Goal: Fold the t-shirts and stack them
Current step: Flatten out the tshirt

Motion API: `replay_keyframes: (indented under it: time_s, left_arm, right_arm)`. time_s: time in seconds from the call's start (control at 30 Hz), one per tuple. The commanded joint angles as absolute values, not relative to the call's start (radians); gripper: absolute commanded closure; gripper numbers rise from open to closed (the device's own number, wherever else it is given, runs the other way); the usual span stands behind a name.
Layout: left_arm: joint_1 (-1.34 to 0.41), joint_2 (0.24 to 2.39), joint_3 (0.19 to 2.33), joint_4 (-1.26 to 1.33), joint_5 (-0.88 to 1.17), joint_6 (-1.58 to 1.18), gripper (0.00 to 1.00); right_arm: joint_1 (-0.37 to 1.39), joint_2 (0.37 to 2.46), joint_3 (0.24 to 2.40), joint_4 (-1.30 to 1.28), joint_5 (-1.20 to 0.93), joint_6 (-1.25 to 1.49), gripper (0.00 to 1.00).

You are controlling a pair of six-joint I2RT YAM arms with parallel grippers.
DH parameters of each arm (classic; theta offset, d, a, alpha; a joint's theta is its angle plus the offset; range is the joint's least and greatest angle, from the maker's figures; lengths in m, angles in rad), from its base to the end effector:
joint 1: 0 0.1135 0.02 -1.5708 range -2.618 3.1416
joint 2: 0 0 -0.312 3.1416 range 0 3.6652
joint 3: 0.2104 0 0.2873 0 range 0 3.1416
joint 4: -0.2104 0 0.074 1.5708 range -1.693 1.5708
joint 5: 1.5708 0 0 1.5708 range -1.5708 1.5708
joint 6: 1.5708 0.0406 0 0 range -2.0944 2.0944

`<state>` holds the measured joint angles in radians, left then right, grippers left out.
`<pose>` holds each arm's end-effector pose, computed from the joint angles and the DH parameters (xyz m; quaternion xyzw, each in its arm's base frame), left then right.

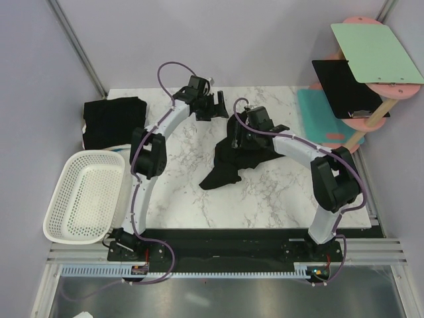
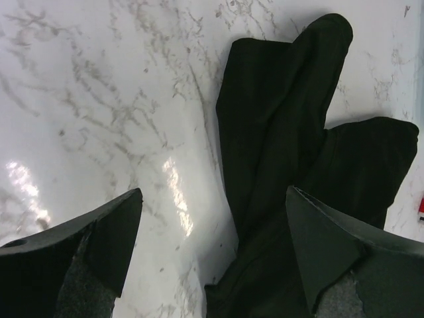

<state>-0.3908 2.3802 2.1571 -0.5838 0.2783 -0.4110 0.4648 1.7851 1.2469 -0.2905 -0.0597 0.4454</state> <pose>0.5610 -0.2432 0.2435 0.0424 0.9194 -0.2626 0.2896 0.3884 0.1975 0.2415 -0.0199 0.9314 0.1843 0.3133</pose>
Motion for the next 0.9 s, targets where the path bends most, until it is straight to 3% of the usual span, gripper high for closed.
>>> replay_keyframes:
  time_s: [0.0,0.23,0.4,0.5,0.53,0.6,0.63,0.87]
  left_arm:
    - [-0.416,2.480,2.308,-0.568,0.403,-0.460,0.05]
    - [-0.437,2.574,2.352,-0.494,0.477,-0.500,0.07]
    - [-0.452,2.614,2.353,-0.473,0.488,-0.518,0.20]
    - [-0.457,2.634,2.355,-0.463,0.479,-0.532,0.43]
    - [-0.457,2.637,2.356,-0.462,0.473,-0.538,0.69]
    - [-0.457,2.638,2.356,-0.462,0.439,-0.546,0.93]
    - [-0.456,2.635,2.353,-0.462,0.425,-0.546,0.98]
    - [-0.407,2.501,2.223,-0.462,0.304,-0.546,0.98]
  right_arm:
    - [0.466,1.821,1.299,-0.166,-0.140,0.511,0.40]
    - [0.466,1.942,1.345,-0.137,-0.173,0.548,0.50]
    - [0.474,1.976,1.355,-0.129,-0.178,0.558,0.76]
    - [0.474,1.962,1.348,-0.129,-0.170,0.560,0.96]
    - [0.474,1.954,1.345,-0.130,-0.163,0.560,0.99]
    - [0.474,1.925,1.333,-0.130,-0.153,0.557,1.00]
    - [0.474,1.913,1.328,-0.140,-0.143,0.555,1.00]
    - [0.457,1.757,1.261,-0.181,-0.060,0.532,1.00]
